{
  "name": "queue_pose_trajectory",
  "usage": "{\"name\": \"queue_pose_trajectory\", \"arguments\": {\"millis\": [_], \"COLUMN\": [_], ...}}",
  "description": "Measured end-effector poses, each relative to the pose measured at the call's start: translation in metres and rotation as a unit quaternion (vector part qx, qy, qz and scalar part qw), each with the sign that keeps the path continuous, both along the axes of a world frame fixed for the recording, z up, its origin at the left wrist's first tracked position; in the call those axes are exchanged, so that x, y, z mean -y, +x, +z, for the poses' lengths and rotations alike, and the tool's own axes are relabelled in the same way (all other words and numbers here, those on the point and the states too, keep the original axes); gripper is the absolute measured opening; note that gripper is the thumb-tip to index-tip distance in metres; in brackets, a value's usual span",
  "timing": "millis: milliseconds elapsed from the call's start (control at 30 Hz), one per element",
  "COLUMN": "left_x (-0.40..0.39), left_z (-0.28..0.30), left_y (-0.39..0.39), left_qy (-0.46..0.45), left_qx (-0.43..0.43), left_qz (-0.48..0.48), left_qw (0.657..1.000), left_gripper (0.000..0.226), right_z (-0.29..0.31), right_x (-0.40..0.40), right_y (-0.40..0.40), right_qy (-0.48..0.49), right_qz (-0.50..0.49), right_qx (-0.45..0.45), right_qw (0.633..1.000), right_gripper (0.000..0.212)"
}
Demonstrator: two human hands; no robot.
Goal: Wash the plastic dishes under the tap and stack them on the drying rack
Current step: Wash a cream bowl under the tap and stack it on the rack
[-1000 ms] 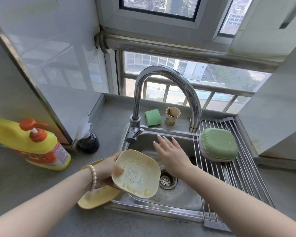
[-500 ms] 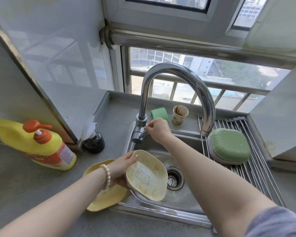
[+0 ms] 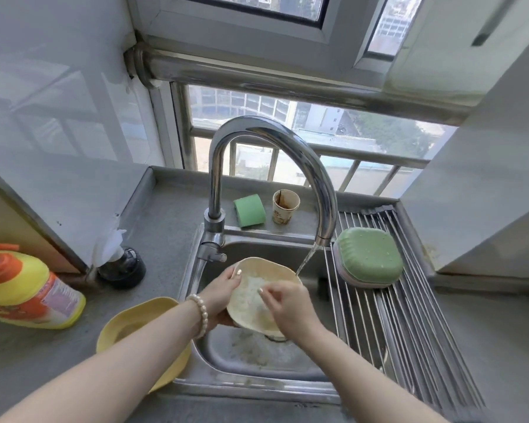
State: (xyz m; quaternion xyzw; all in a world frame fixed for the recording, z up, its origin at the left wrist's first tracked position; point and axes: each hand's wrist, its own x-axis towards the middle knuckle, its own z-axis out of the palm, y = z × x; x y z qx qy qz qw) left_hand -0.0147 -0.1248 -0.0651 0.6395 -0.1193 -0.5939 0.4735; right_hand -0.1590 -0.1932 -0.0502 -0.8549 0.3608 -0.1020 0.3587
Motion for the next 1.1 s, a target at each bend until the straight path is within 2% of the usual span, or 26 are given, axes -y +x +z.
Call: {"name": "queue_pose_trajectory", "arguments": {"millis": [67,133,200,233,300,400,467,533,633,767,867,933,1000,1100], "left_x": [0.011,0.019,0.024,0.026,0.030,0.038,0.042,0.044,0.044,0.042,0.046,0.049,0.050,0.054], "left_z": [-0.004,-0.010,-0.011,-0.011,-0.007,-0.009,-0.012,-0.014,-0.014,-0.012,-0.013,-0.013,-0.013,-0.012], "left_y": [-0.008,-0.014,-0.027,-0.034,-0.046,-0.052,-0.051,-0.048,-0.044,-0.057,-0.064,-0.063,-0.063,-0.061], "left_qy": [-0.025,-0.053,-0.077,-0.086,-0.102,-0.135,-0.140,-0.137,-0.125,-0.107,-0.131,-0.165,-0.171,-0.151], "left_qx": [0.048,0.112,0.114,0.095,0.042,-0.044,-0.080,-0.090,-0.080,-0.046,-0.082,-0.155,-0.212,-0.207], "left_qz": [0.013,0.013,-0.001,-0.006,0.010,0.064,0.102,0.133,0.148,0.121,0.120,0.130,0.140,0.155], "left_qw": [0.998,0.992,0.990,0.992,0.994,0.988,0.982,0.977,0.978,0.986,0.981,0.965,0.952,0.954], "left_gripper": [0.024,0.025,0.024,0.024,0.026,0.030,0.030,0.028,0.025,0.027,0.032,0.040,0.044,0.039], "right_z": [-0.008,-0.012,-0.009,-0.008,-0.006,-0.005,-0.002,0.001,0.011,0.012,0.009,0.011,0.013,0.013], "right_x": [-0.013,-0.006,0.012,0.020,0.030,0.029,0.021,0.015,0.015,0.045,0.043,0.034,0.031,0.029], "right_y": [-0.037,-0.058,-0.061,-0.057,-0.040,-0.010,-0.006,-0.015,-0.038,-0.038,-0.016,-0.003,0.004,-0.002], "right_qy": [-0.012,-0.094,-0.153,-0.167,-0.133,-0.085,-0.081,-0.065,-0.063,-0.112,-0.072,-0.043,-0.024,-0.001], "right_qz": [0.101,0.167,0.145,0.119,0.080,0.125,0.167,0.218,0.262,0.138,0.126,0.138,0.140,0.159], "right_qx": [-0.043,-0.158,-0.268,-0.301,-0.316,-0.274,-0.237,-0.227,-0.267,-0.349,-0.308,-0.253,-0.231,-0.225], "right_qw": [0.994,0.969,0.940,0.931,0.936,0.950,0.954,0.947,0.925,0.920,0.940,0.956,0.963,0.961], "right_gripper": [0.057,0.100,0.126,0.128,0.111,0.070,0.062,0.061,0.061,0.085,0.074,0.068,0.071,0.073]}}
